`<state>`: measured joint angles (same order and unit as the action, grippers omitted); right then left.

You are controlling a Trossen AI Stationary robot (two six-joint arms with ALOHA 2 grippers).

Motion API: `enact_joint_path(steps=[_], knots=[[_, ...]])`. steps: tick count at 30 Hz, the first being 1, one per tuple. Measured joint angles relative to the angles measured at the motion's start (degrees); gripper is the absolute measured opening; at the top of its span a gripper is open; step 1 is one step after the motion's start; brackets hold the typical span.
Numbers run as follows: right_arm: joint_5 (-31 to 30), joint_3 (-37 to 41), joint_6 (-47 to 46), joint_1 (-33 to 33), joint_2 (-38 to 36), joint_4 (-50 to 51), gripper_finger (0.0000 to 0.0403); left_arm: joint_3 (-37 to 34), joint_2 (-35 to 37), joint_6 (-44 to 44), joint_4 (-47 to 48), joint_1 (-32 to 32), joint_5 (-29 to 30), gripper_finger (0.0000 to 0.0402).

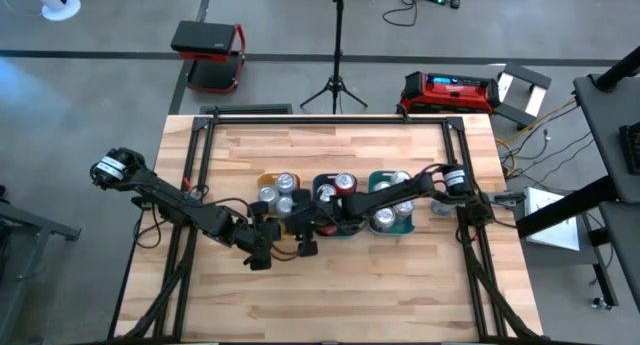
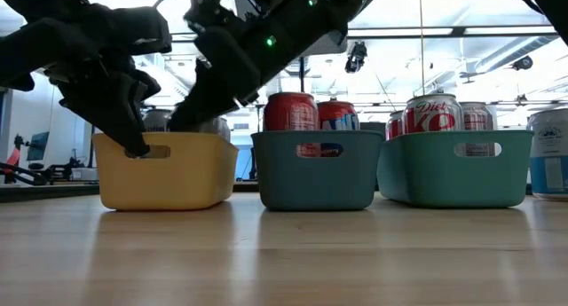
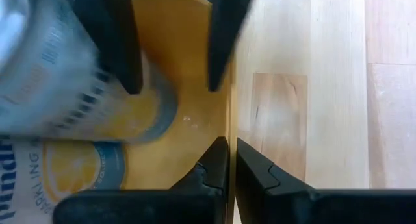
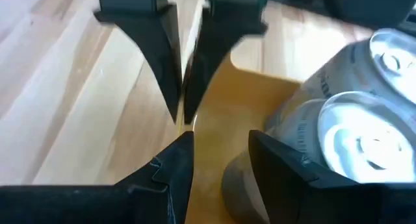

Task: Sort soda cans
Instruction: Adjust the blue-white soda can in the yellow bin

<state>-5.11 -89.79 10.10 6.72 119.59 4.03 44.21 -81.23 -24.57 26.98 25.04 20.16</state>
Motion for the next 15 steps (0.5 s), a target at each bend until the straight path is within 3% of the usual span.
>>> enact_joint_path(steps=[6, 11, 15], knots=[[-5.0, -1.5, 0.1, -0.2, 0.1, 1.7, 0.0147, 0.0, 0.0, 0.0, 0.0, 0.0, 0.0, 0.0], [-0.5, -2.0, -1.3, -0.3, 0.2, 3.4, 0.014, 0.0, 0.0, 0.1, 0.0, 0.0, 0.1, 0.0], [-1.2, -2.0, -1.5, -0.2, 0.2, 3.5, 0.0135, 0.0, 0.0, 0.1, -0.1, 0.0, 0.1, 0.0]])
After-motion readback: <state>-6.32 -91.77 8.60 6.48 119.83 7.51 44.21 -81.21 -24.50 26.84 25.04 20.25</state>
